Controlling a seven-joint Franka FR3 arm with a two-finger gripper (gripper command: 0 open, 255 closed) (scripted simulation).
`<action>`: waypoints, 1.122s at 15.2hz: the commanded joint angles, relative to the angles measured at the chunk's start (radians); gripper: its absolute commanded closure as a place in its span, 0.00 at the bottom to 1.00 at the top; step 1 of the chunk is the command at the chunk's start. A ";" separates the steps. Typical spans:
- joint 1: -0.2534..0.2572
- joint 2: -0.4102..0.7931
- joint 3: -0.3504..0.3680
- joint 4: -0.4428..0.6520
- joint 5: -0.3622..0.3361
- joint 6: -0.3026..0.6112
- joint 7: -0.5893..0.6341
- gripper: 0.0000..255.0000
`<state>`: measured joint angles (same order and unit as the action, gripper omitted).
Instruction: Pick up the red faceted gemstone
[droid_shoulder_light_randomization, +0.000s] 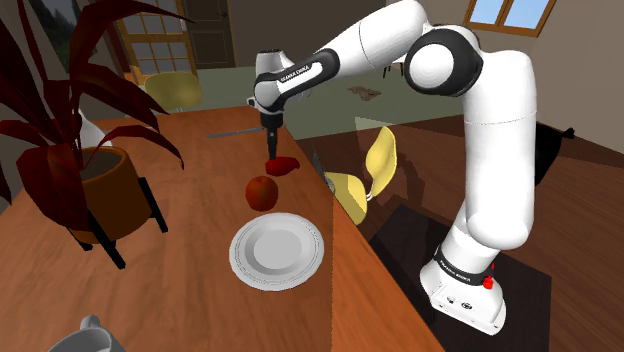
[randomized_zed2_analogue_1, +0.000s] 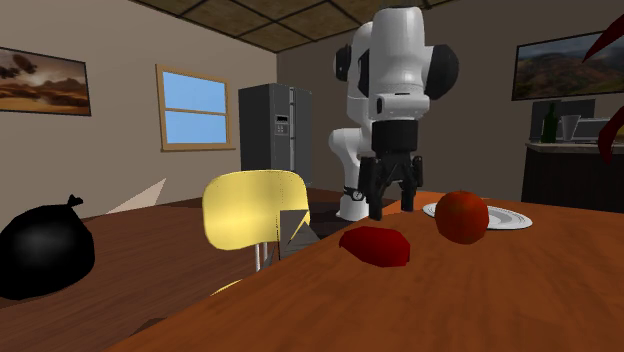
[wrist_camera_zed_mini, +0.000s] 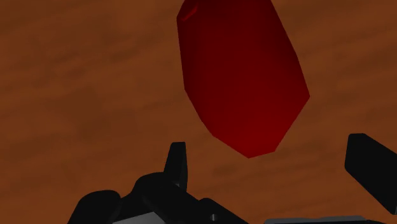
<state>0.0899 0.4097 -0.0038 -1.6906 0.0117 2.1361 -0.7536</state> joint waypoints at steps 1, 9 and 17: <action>0.001 0.022 0.002 0.010 -0.001 0.013 -0.004 0.00; 0.001 0.056 0.002 -0.017 -0.001 0.073 -0.005 1.00; 0.001 0.055 0.002 -0.016 -0.001 0.072 -0.005 1.00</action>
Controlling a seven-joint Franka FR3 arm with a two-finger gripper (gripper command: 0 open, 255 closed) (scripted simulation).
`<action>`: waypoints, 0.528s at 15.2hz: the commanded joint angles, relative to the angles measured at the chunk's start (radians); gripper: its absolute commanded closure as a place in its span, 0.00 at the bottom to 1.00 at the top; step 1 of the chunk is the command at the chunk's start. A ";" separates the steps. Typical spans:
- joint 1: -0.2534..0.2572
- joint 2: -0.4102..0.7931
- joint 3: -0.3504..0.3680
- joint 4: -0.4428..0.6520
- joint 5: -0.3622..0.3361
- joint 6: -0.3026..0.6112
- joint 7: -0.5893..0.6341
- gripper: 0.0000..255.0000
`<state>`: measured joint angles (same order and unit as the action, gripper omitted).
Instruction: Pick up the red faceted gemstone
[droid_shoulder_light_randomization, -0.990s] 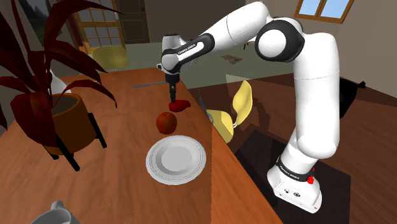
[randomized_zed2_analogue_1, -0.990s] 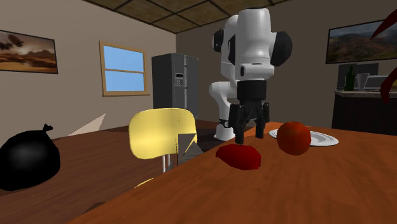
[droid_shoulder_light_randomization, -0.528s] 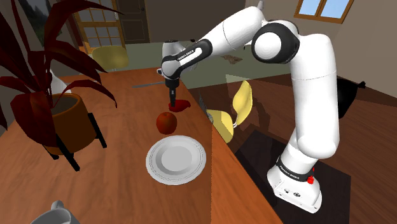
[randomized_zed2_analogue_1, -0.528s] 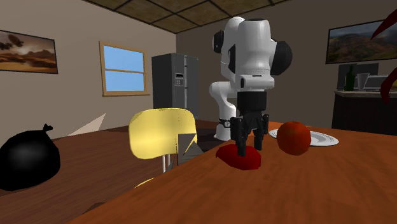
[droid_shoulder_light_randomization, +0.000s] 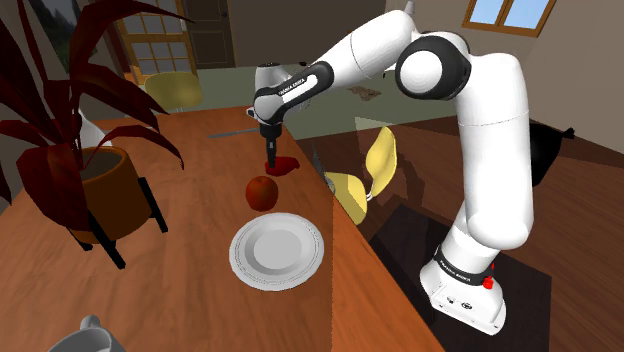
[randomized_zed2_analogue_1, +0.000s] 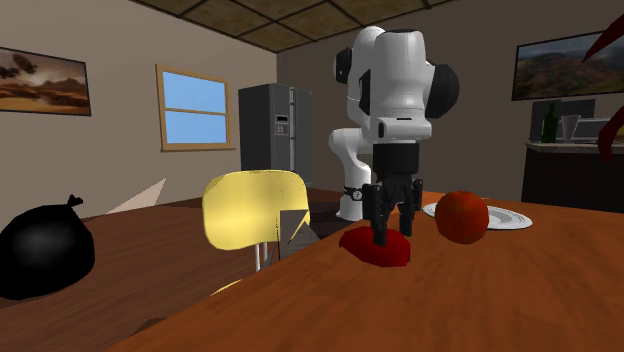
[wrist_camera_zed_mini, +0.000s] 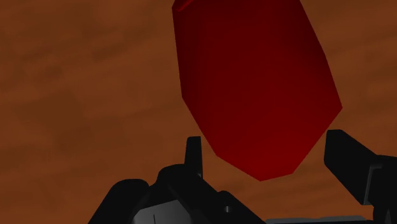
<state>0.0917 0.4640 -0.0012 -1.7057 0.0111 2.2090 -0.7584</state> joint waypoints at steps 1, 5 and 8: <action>-0.001 0.001 -0.001 -0.002 0.000 0.000 0.000 1.00; -0.001 -0.024 -0.001 0.016 -0.001 -0.043 0.000 1.00; -0.001 -0.040 -0.001 0.033 -0.001 -0.076 0.001 1.00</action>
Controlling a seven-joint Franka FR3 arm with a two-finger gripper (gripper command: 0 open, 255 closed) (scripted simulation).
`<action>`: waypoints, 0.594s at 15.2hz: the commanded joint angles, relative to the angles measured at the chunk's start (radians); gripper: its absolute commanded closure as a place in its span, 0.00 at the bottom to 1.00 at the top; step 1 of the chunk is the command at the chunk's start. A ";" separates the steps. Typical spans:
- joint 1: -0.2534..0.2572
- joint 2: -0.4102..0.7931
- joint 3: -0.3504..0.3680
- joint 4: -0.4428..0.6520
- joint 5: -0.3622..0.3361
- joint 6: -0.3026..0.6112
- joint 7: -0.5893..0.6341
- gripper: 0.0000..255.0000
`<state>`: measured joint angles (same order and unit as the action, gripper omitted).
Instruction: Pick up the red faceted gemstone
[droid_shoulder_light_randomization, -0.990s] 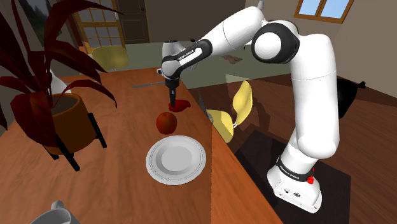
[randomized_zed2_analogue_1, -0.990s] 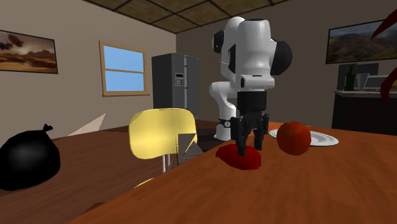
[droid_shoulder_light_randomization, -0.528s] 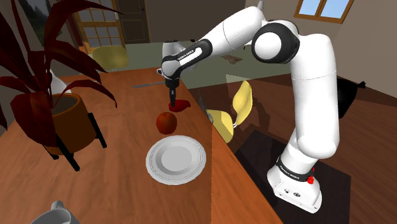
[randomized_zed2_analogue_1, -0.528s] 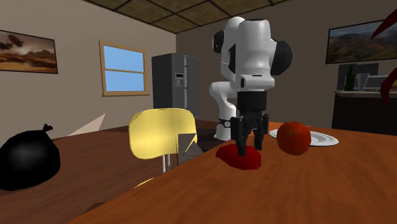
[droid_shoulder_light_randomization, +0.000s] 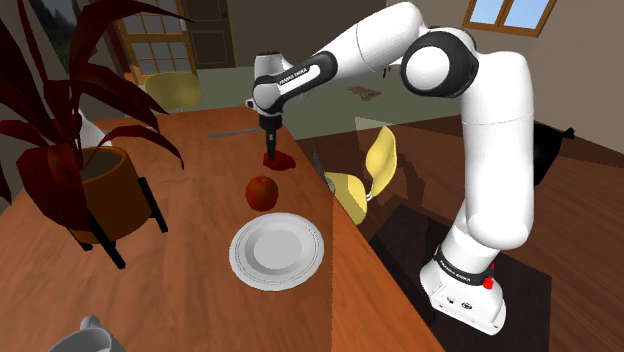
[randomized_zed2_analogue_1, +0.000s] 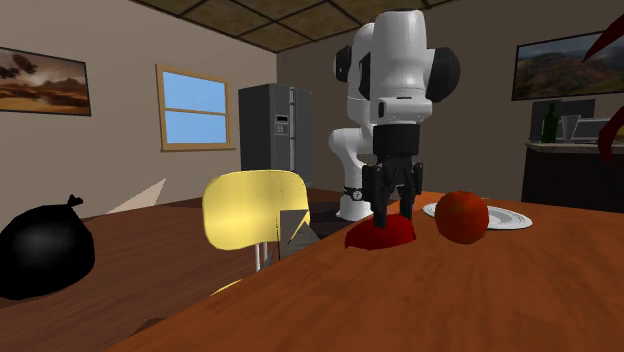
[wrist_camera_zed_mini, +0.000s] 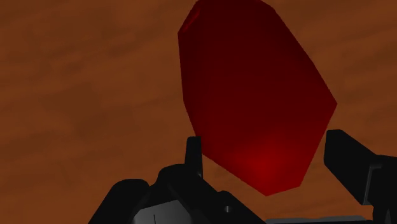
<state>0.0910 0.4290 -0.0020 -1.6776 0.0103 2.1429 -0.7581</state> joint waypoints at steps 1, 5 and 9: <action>0.000 -0.011 0.000 0.011 0.000 -0.021 0.000 1.00; 0.000 -0.030 0.000 0.037 0.000 -0.067 0.001 1.00; 0.000 -0.043 0.000 0.061 -0.001 -0.104 0.001 1.00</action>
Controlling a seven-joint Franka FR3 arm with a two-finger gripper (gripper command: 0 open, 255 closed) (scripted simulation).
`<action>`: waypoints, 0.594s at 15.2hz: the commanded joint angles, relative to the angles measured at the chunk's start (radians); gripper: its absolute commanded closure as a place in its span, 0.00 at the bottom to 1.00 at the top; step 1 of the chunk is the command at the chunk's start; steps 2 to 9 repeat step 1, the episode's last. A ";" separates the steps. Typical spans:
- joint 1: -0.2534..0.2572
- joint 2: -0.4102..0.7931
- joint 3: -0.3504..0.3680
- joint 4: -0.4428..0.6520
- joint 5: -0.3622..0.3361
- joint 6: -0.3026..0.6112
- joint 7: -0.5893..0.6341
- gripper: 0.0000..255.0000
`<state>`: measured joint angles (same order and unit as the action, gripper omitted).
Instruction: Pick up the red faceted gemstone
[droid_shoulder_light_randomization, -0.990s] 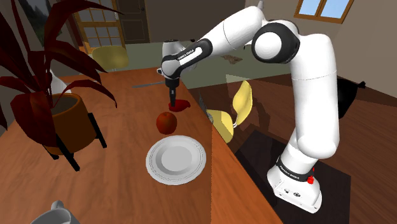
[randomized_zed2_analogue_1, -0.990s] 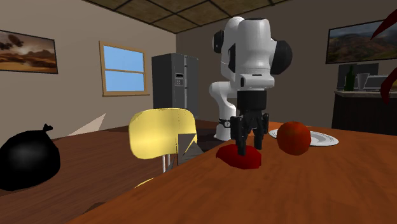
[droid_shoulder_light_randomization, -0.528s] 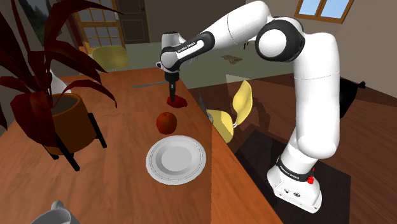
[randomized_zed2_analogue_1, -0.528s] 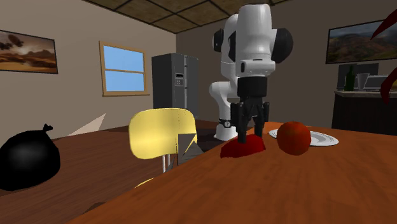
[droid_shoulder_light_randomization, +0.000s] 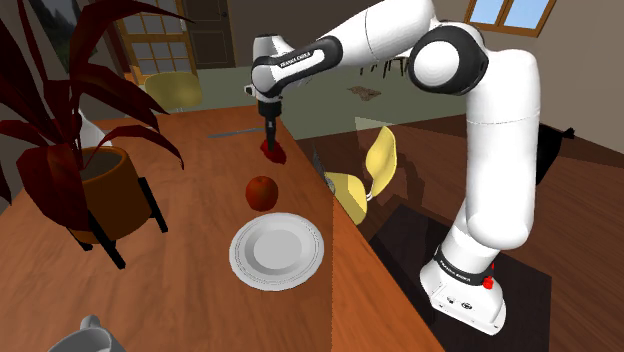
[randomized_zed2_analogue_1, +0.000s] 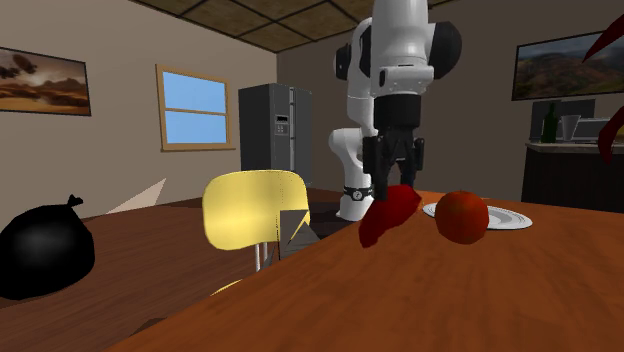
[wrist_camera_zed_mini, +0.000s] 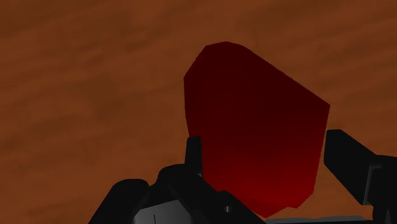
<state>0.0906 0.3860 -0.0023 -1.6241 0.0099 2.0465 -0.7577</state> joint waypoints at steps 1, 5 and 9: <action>0.000 0.000 0.000 0.008 0.000 -0.008 0.001 1.00; 0.000 0.000 0.000 0.008 0.000 -0.008 0.001 1.00; 0.000 0.000 0.000 0.008 0.000 -0.008 0.001 1.00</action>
